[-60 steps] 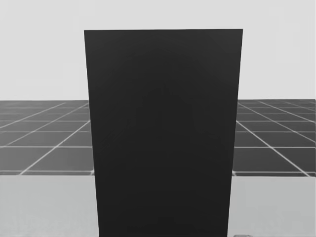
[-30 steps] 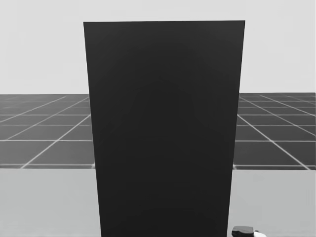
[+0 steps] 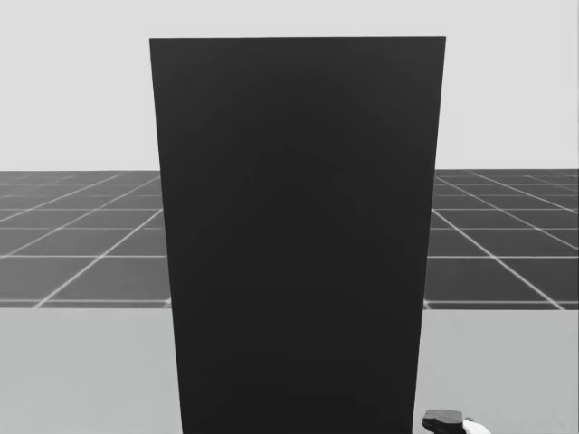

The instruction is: Reach around the screen and pick up the object behind it.

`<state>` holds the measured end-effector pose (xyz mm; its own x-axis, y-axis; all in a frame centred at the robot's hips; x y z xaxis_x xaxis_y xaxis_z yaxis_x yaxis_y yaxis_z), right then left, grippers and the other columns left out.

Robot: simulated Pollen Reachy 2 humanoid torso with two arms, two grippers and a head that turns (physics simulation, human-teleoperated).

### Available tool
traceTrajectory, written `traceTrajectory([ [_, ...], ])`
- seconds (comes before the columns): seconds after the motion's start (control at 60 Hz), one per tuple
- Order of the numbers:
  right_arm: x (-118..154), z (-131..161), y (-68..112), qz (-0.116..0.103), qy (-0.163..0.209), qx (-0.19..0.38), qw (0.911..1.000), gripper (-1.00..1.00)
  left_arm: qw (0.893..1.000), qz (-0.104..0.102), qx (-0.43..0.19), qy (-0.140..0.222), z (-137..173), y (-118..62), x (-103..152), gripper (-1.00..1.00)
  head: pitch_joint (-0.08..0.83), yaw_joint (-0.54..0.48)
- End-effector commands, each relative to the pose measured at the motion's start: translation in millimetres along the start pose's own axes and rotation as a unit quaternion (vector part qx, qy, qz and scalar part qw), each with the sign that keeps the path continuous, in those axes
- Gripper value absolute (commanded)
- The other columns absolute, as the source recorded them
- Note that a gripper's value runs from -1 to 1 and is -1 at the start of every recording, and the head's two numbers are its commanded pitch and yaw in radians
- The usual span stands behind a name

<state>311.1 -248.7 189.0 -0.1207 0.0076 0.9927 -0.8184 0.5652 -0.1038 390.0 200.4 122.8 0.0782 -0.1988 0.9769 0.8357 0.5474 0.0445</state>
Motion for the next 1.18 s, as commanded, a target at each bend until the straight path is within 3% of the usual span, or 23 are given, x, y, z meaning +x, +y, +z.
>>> traceTrajectory([
  [0.017, 0.5, 0.0, -0.5, 0.001, -0.001, -0.002, 1.0000, -1.00, 0.999, -0.010, 0.032, -0.010, 24.4, 8.8, 21.1, 1.00, 0.086, 0.02],
  [0.183, 1.1, 0.1, -1.5, 0.000, -0.002, -0.006, 1.0000, -1.00, 0.996, -0.035, 0.076, -0.010, 55.4, 25.9, 47.7, 1.00, 0.082, 0.01],
  [0.4, 2.1, 0.6, -2.5, 0.000, -0.003, -0.008, 1.0000, -1.00, 0.990, -0.031, 0.140, -0.011, 100.9, 64.7, 57.3, 1.00, 0.082, 0.01],
  [0.6, 3.8, 1.5, -3.7, 0.000, -0.006, -0.010, 0.9999, -1.00, 0.982, -0.043, 0.182, -0.018, 125.3, 89.0, 77.2, 1.00, 0.079, 0.01],
  [0.967, 5.3, 2.9, -4.4, 0.002, -0.009, -0.014, 0.9999, -1.00, 0.968, -0.098, 0.223, -0.067, 147.9, 104.4, 169.4, 1.00, 0.078, 0.00],
  [1.183, 5.0, 2.5, -6.9, 0.007, -0.012, -0.029, 0.9995, -1.00, 0.953, -0.123, 0.247, -0.126, 154.4, 103.3, 234.9, 1.00, 0.080, 0.00],
])
